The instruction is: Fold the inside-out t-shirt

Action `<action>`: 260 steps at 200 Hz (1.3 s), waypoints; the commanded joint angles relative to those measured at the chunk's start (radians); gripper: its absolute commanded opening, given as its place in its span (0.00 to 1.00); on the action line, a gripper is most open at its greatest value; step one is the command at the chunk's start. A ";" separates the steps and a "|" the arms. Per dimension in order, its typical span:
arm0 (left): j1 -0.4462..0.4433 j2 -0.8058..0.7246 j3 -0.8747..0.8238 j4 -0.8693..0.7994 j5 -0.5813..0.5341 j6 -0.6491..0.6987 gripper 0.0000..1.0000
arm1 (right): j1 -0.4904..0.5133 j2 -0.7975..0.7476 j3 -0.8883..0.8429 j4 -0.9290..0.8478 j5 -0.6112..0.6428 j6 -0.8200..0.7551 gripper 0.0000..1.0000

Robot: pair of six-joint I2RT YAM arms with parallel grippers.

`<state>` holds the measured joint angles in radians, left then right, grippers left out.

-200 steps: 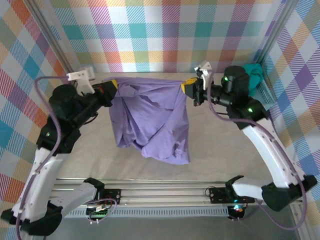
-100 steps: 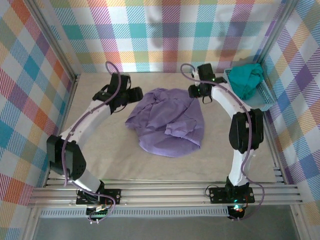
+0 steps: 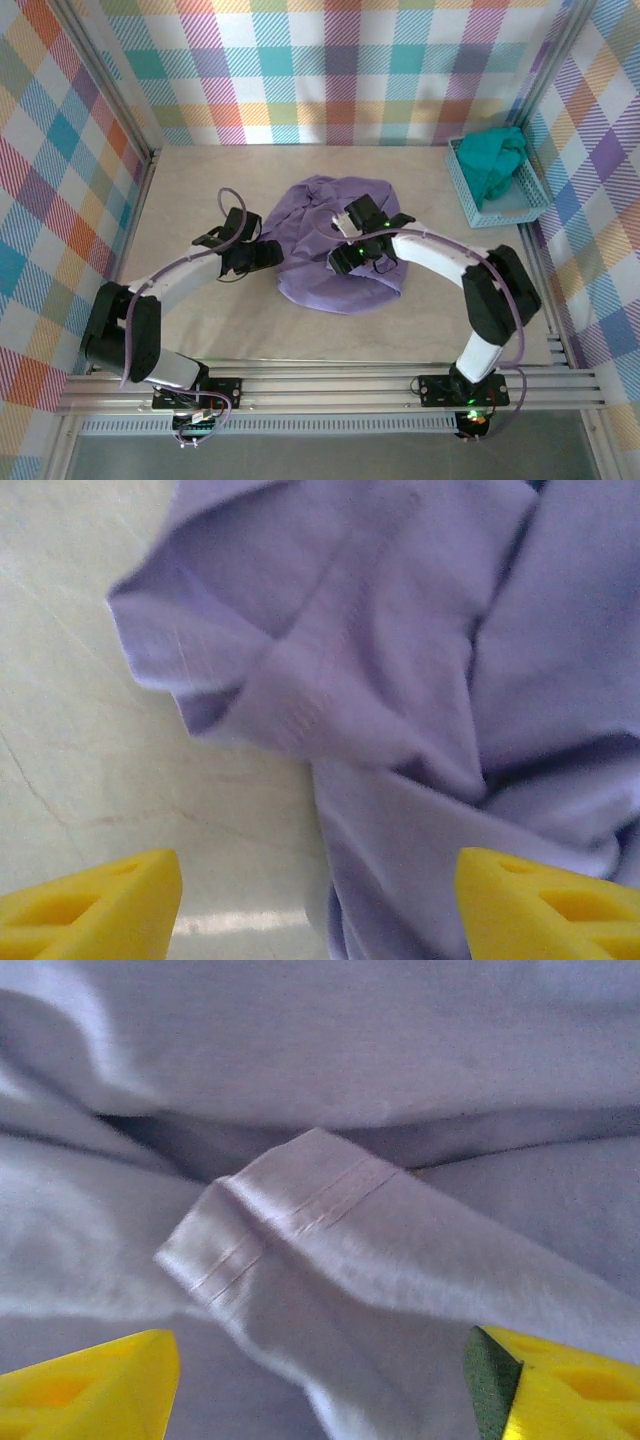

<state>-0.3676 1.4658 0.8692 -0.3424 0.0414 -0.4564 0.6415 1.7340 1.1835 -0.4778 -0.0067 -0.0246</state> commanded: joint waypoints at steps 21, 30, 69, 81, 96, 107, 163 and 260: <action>0.060 0.145 0.082 0.146 -0.053 -0.026 0.66 | -0.027 0.083 0.052 0.102 0.072 -0.053 0.41; 0.064 0.181 0.107 0.155 -0.038 -0.019 0.60 | -0.033 0.076 0.053 0.097 0.078 -0.049 0.32; 0.067 0.257 0.176 0.163 0.025 -0.010 0.23 | -0.092 -0.060 0.011 0.061 0.120 -0.020 0.07; 0.071 0.261 0.187 0.161 0.037 -0.002 0.09 | -0.129 -0.120 -0.004 0.048 0.110 -0.006 0.04; 0.085 0.245 0.197 0.157 0.043 0.007 0.00 | -0.173 -0.200 -0.017 0.034 0.103 0.007 0.00; 0.098 0.210 0.199 0.158 0.045 0.012 0.00 | -0.212 -0.254 -0.021 0.019 0.117 0.024 0.00; 0.110 -0.158 0.159 0.136 -0.020 -0.014 0.00 | -0.473 -0.558 -0.113 0.041 0.266 0.116 0.00; 0.108 0.106 0.052 0.136 0.013 -0.066 0.56 | -0.483 -0.531 -0.189 0.070 0.258 0.165 0.02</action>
<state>-0.2649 1.5318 0.9161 -0.2317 0.0341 -0.5156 0.1566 1.1854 0.9855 -0.4419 0.2855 0.1066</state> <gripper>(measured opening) 0.548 0.066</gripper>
